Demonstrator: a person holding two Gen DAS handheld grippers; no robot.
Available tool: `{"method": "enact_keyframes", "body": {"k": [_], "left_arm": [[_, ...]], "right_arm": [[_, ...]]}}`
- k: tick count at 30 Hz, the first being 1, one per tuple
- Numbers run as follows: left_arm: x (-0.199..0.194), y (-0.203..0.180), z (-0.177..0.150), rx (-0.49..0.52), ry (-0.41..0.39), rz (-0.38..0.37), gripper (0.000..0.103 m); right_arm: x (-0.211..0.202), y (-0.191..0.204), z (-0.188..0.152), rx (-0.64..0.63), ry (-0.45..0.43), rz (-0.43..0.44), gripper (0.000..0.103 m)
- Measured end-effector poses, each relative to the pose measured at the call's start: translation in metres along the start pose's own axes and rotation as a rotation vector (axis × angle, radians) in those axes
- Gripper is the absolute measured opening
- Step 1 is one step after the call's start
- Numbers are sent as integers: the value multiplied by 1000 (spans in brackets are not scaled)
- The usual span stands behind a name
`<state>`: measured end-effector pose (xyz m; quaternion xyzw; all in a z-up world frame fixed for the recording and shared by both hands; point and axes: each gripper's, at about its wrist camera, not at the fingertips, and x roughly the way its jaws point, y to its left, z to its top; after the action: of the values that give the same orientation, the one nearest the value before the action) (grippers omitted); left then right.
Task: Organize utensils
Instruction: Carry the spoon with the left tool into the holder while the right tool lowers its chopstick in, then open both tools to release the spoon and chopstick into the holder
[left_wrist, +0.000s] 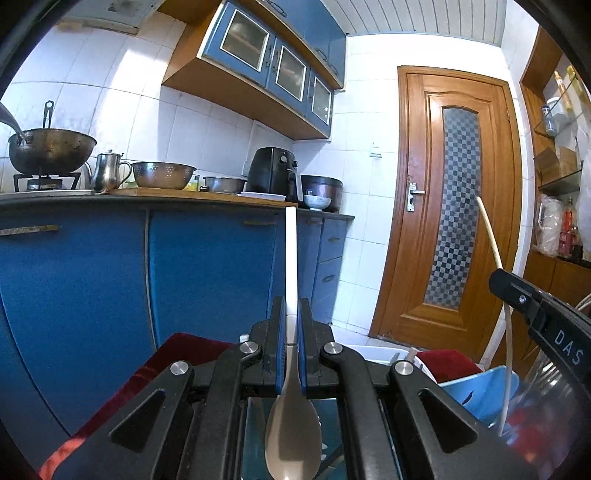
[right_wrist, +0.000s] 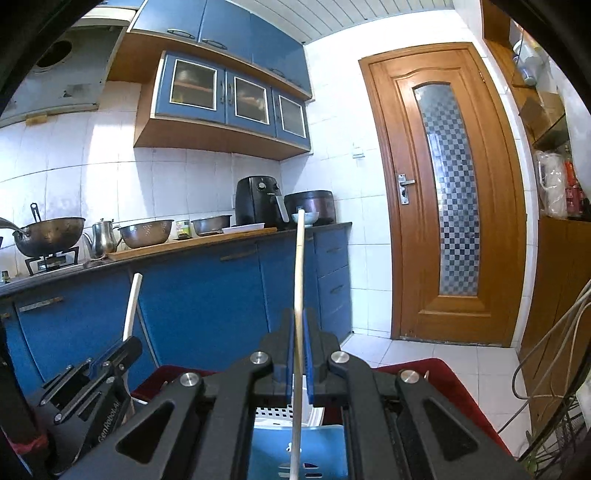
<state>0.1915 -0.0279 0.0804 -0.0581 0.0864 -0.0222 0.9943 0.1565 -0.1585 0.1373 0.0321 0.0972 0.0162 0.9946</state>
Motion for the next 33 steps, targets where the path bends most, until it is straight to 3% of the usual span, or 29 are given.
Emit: {"method": "enact_keyframes", "body": {"k": [8, 11, 14, 19, 33], "left_arm": [[-9, 0, 0, 9, 26, -23, 4], [-11, 2, -1, 1, 45, -33, 6], [-13, 2, -1, 1, 59, -42, 10], [-23, 1, 0, -1, 70, -65, 32], [-71, 7, 15, -23, 111, -109, 32]], "right_arm": [[-6, -3, 2, 9, 32, 32, 8], [-8, -3, 2, 9, 42, 47, 22], [-11, -2, 2, 10, 50, 52, 23], [-16, -5, 3, 28, 59, 64, 25], [-54, -14, 11, 83, 83, 102, 31]]}}
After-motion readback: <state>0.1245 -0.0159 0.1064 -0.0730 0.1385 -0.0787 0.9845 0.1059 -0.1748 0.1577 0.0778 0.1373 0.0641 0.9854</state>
